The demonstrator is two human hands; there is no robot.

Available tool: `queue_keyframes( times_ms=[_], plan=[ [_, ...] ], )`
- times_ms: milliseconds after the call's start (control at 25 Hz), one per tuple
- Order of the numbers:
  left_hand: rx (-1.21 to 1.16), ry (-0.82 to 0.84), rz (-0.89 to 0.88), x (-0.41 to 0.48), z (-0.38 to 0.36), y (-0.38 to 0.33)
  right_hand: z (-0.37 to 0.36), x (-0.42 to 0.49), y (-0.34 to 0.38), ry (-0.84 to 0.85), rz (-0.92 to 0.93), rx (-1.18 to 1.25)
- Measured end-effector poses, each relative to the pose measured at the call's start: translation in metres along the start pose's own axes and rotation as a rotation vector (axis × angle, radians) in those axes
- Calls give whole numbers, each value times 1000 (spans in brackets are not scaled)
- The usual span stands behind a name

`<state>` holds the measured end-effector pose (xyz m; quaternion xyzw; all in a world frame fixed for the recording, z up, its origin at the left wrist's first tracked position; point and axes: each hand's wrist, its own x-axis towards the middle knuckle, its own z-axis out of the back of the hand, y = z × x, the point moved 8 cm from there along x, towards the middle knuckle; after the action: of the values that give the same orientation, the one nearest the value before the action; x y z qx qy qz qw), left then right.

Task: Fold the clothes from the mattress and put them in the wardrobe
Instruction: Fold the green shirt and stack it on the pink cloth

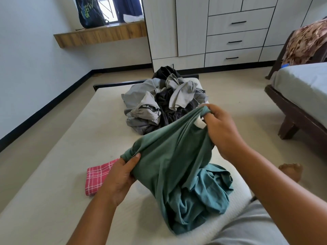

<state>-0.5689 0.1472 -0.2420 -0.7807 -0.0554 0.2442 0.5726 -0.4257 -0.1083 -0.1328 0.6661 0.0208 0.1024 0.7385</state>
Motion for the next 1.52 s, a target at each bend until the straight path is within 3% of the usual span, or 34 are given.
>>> queue_keyframes(
  times_ms=[120,200,280,360,400,480,600,720,840,920,1040,1280,1400,1520],
  plan=[
    [450,-112,26,2,10,-10,-18,16,40,157,158,-91],
    [701,-151,-185,5,-3,-49,-40,16,66,339,240,-229],
    [734,114,-412,6,-49,-95,-65,11,86,525,288,-432],
    [719,420,-431,5,-93,-122,-85,5,101,662,311,-563],
    [737,488,-420,7,-105,-133,-90,5,110,683,327,-586],
    [765,521,-395,17,-113,-153,-86,13,128,626,359,-575],
    [603,454,-431,34,-103,-186,-56,31,152,492,372,-616],
    [516,393,-528,41,-89,-229,-31,46,153,523,306,-1039],
    [687,400,-576,38,-90,-265,-17,67,163,440,286,-1262],
    [786,395,-601,32,-93,-287,-5,75,186,315,340,-1240],
    [869,318,-560,34,-83,-308,18,80,210,194,355,-1006],
    [637,360,-496,35,-74,-330,19,60,201,528,1,-451],
    [337,500,-497,22,-77,-353,15,58,217,538,23,-204],
    [319,625,-511,5,-82,-378,23,68,241,414,154,-19]
  ],
)
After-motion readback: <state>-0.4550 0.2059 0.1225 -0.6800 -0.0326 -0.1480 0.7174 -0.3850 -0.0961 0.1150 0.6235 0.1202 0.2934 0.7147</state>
